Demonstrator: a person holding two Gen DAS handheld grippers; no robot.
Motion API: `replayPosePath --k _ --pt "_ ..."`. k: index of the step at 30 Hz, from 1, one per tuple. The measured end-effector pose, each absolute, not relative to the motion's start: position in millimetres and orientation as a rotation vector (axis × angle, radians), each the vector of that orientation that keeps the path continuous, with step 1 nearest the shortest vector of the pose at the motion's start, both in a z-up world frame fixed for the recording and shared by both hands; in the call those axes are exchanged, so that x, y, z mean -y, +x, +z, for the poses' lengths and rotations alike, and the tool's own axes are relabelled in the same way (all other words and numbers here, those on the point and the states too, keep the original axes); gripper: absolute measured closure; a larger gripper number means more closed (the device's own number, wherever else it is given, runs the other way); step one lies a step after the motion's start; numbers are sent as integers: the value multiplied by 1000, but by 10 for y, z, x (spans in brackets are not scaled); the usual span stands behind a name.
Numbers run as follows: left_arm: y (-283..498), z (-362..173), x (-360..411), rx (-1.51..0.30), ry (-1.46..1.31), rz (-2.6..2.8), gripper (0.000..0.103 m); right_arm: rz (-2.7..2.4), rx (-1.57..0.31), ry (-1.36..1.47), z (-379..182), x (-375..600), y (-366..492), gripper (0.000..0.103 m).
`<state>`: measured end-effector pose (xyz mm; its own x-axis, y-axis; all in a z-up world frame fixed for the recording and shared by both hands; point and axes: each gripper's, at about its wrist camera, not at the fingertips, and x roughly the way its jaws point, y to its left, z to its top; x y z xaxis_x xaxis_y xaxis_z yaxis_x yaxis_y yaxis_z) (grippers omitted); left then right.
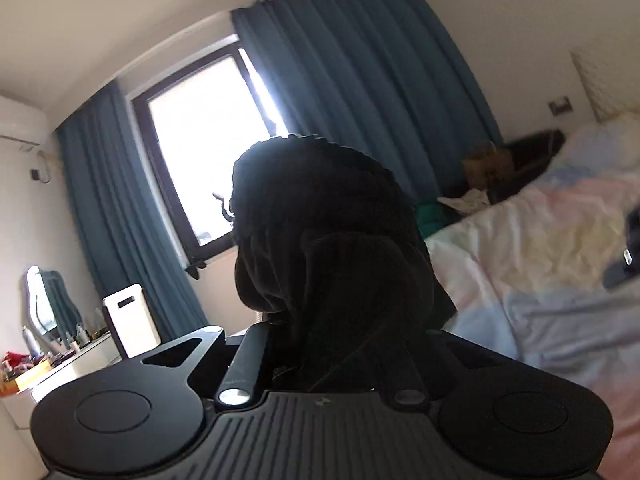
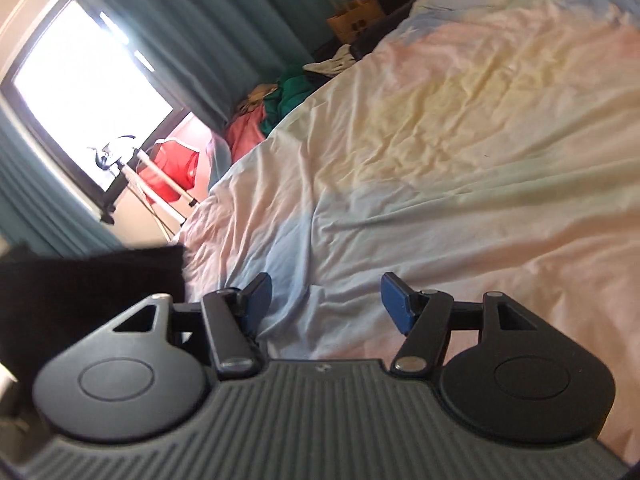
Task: Fold clothes
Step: 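Grasp the trouser leg hems with the right gripper while the left gripper holds the waistband, then lower the waistband onto the bed and open the left gripper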
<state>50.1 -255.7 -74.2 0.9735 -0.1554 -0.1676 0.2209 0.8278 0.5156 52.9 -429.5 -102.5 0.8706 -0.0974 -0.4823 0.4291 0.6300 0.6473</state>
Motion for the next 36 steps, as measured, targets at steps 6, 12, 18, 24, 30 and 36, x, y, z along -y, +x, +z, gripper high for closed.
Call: replayPosePath --k 6,12,18,24,30,36 --pt "519 -1448 2872 -155 830 -290 82 -200 -397 946 -1109 4352 555 39" --pt "555 -1631 2679 -151 1021 -366 36 -85 -426 1054 -1221 4302 646 39" --pt "525 -1513 2113 -172 1064 -420 7 -39 -468 1067 -1273 4183 676 38" --pt "770 -1499 1492 -213 1036 -265 5 -26 -517 1074 -1322 4064 632 28" --pt "1297 -1468 1038 -390 812 -120 4 -27 -575 1116 -1427 3997 626 21" --pt "1823 -1248 717 -487 569 -56 4 -1 -637 1138 -1564 3893 708 21"
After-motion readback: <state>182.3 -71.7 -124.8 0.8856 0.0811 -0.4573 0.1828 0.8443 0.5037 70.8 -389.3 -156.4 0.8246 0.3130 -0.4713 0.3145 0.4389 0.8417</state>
